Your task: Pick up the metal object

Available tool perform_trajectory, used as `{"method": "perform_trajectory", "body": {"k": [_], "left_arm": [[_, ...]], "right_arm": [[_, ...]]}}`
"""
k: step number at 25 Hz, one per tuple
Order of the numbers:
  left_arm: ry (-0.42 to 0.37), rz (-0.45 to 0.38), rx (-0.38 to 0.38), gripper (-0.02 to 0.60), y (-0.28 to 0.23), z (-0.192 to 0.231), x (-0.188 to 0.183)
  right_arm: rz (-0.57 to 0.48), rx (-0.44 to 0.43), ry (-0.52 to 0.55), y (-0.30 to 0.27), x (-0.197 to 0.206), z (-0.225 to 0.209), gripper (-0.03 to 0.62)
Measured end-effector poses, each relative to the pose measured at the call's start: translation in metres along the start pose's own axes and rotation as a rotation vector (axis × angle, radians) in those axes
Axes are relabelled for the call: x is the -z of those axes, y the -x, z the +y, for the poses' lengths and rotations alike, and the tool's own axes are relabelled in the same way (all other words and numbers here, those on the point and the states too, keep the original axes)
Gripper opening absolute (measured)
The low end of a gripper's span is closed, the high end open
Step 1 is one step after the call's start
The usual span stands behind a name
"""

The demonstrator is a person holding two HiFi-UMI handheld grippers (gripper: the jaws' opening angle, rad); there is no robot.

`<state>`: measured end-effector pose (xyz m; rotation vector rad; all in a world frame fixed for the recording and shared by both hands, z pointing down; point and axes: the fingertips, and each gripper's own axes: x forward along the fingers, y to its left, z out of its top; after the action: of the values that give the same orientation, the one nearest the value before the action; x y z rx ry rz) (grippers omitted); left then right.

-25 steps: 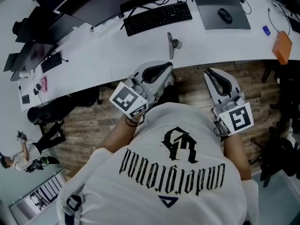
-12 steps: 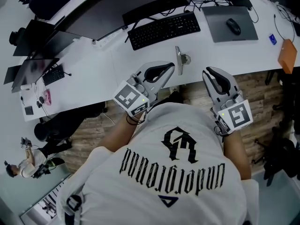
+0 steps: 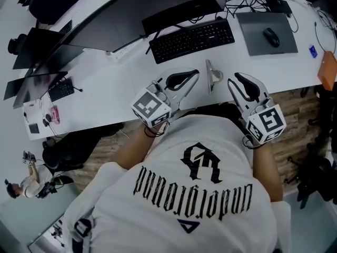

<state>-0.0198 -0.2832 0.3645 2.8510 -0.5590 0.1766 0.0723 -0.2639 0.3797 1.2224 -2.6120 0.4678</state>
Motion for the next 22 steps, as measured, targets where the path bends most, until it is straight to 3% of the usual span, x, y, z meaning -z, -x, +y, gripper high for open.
{"method": "perform_trajectory", "body": {"k": [11,22], "left_arm": [[0.048,0.061,-0.071,0.015,-0.029,0.035,0.027],[0.152,0.14,-0.142,0.015,-0.05,0.065,0.084]], "right_arm": [[0.162,-0.078,-0.216,-0.046,0.056,-0.056,0.127],[0.411,-0.155,-0.3,-0.079,0.147,-0.083,0.13]]}}
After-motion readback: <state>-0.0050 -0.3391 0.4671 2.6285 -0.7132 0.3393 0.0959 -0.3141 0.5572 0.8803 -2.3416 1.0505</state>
